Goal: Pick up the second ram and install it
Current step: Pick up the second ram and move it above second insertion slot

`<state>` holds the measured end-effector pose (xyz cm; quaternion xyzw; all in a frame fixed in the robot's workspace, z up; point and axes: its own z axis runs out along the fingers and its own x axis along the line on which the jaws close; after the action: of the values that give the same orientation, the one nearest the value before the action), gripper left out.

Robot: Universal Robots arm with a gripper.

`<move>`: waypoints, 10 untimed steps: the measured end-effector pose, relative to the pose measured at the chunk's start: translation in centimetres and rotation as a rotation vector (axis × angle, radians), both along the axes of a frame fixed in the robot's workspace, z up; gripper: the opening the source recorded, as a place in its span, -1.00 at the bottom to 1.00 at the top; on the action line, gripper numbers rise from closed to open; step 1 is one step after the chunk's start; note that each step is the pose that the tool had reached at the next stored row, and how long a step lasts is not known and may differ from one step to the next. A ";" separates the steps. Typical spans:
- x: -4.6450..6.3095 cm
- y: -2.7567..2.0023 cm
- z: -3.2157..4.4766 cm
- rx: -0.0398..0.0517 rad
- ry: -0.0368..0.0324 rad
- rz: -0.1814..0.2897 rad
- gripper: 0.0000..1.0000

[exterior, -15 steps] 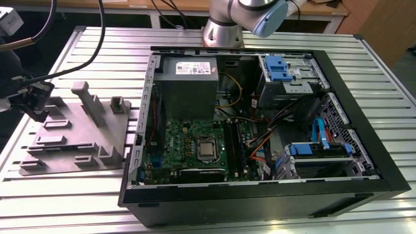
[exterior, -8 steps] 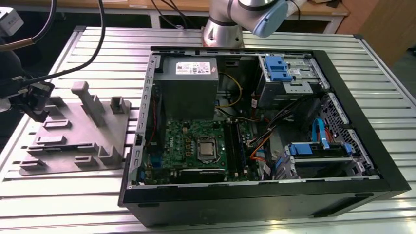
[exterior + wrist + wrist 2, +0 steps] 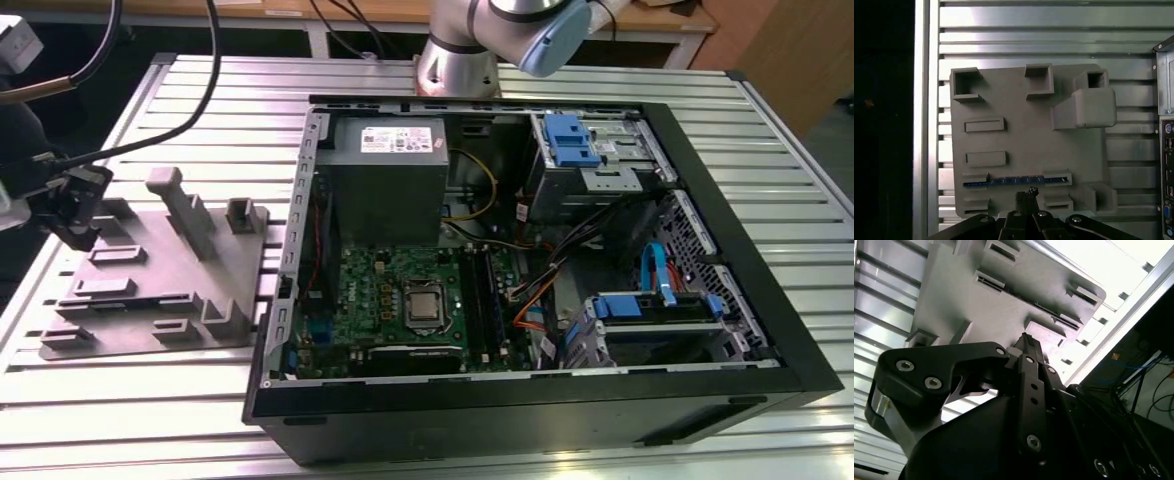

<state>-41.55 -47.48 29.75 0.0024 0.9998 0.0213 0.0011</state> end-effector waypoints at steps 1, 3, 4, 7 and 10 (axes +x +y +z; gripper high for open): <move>0.0 0.00 -0.02 0.0000 0.0000 0.019 -0.80; 0.0 0.00 -0.06 0.0000 0.0001 0.054 -0.80; 0.0 0.00 -0.08 0.0000 0.0000 0.072 -0.80; 0.0 0.00 -0.17 0.0000 0.0001 0.128 -0.80; 0.0 0.00 -0.26 0.0000 0.0000 0.182 -0.80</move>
<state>-41.55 -47.47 29.49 -0.0883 0.9959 0.0213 -0.0008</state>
